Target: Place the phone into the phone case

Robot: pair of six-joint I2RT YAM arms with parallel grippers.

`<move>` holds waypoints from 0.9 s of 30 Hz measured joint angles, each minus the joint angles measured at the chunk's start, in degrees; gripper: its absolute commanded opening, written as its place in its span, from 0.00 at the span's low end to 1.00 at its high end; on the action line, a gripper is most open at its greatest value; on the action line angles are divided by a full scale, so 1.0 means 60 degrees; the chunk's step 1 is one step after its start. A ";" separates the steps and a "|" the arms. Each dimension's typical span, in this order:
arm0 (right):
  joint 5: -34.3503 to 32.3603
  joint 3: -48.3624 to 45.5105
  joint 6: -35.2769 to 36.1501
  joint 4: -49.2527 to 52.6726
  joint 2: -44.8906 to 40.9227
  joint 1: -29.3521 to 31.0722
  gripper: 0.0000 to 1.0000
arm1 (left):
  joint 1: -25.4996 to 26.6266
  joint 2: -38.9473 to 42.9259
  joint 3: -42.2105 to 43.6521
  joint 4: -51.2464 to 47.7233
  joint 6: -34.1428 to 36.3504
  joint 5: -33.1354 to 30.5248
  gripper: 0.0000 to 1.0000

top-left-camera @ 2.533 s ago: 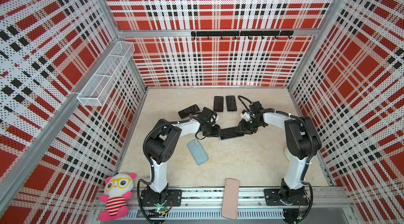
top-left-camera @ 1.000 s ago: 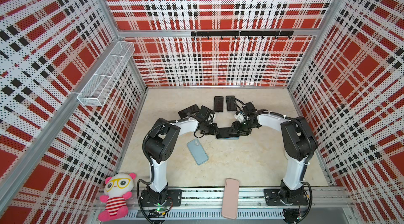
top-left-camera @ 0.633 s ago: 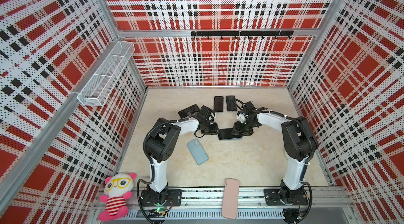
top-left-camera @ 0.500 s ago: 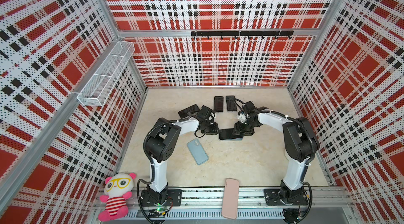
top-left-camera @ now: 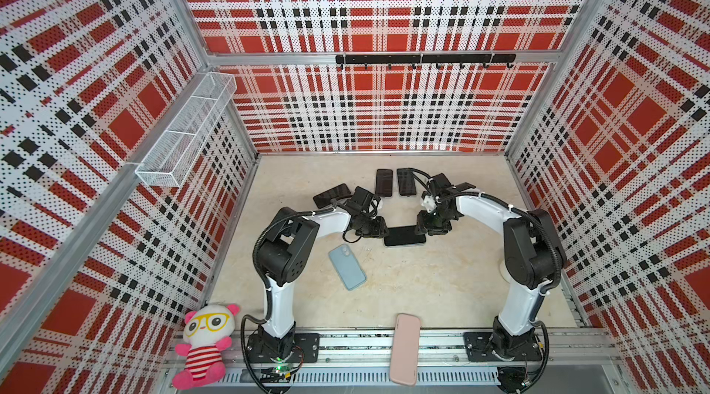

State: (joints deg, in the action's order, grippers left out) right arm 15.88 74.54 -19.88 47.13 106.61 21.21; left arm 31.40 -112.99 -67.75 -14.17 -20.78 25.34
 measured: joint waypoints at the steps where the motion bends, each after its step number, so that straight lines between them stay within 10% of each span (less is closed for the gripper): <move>1: -0.0018 -0.0087 0.0015 -0.0004 0.0000 0.0000 0.43 | 0.0015 0.0000 0.0000 -0.0004 0.0000 -0.0033 0.36; 10: 0.0033 -0.0364 0.0120 -0.0098 0.0044 0.0000 0.25 | 0.0033 0.0000 0.0000 -0.0015 -0.0018 -0.0131 0.32; 27: 0.0127 -0.0718 0.0087 -0.0255 0.0095 0.0029 0.22 | 0.0073 -0.0004 -0.0004 -0.0029 -0.0029 -0.0237 0.31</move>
State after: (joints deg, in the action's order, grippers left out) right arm 16.64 70.24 -19.35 45.60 107.18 21.39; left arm 31.83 -113.01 -67.77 -14.35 -20.95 23.92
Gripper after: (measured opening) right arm 0.237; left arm 0.310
